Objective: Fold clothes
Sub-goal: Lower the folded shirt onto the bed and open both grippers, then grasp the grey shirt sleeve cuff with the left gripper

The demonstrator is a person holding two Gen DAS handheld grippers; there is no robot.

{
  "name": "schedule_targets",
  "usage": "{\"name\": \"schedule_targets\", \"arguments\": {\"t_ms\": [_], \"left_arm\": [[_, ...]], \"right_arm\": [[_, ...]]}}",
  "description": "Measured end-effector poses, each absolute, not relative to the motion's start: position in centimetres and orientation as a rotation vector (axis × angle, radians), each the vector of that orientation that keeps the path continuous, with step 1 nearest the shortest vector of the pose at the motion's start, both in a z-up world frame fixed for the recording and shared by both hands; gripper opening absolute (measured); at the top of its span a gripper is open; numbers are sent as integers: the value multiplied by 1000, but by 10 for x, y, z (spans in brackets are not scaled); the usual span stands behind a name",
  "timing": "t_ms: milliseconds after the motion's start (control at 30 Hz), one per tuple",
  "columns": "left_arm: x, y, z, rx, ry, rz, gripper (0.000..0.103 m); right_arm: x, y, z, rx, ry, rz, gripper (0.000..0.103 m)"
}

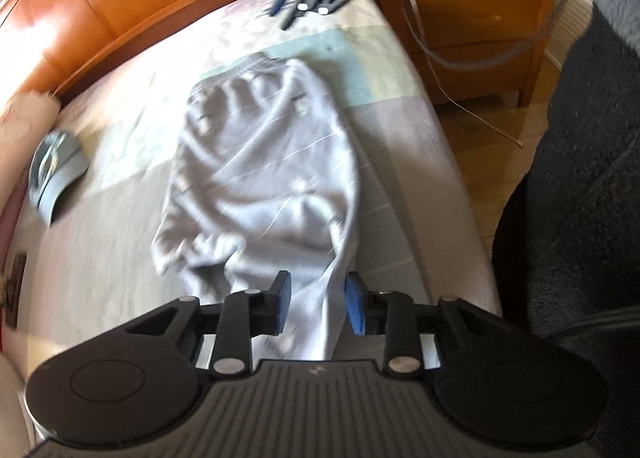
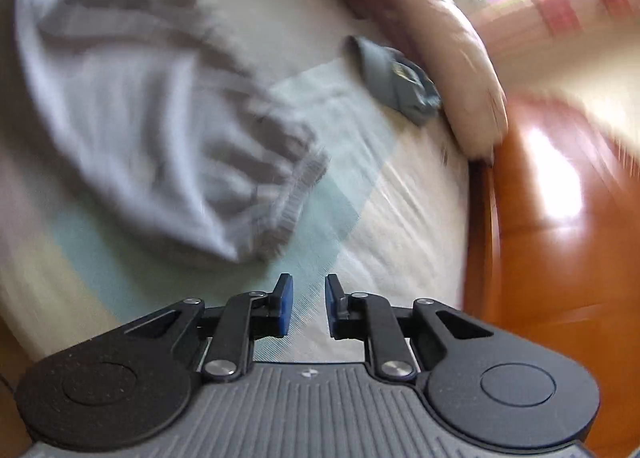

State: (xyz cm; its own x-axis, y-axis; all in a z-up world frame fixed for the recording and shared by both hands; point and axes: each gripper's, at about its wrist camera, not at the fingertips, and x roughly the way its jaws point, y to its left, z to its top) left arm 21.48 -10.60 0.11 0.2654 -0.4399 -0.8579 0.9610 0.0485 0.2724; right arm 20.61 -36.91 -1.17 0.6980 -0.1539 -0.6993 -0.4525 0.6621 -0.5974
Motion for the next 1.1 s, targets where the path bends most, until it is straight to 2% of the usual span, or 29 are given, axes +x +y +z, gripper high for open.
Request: {"name": "schedule_targets", "arguments": {"t_ms": [167,300,633,867,1000,1100], "left_arm": [[240,-90,1,892,739,-1068,36],[258,-83,-5,784,773,-972,37],[289,-75,-19,550,811,-836,38],[287,-58,-23,424,840,-710,39],[274,-20,-19,203,885,-548,53],[266,7,-23,50,922,-423,55]], "right_arm": [[222,-363,-18,-437,840,258,23],[225,-366,-52,-280,939,260,25],[230,-363,-18,-81,829,288,32],[250,-330,-21,-86,811,383,34],[259,-327,-25,-29,805,412,44],[272,-332,-31,45,810,418,46]]}}
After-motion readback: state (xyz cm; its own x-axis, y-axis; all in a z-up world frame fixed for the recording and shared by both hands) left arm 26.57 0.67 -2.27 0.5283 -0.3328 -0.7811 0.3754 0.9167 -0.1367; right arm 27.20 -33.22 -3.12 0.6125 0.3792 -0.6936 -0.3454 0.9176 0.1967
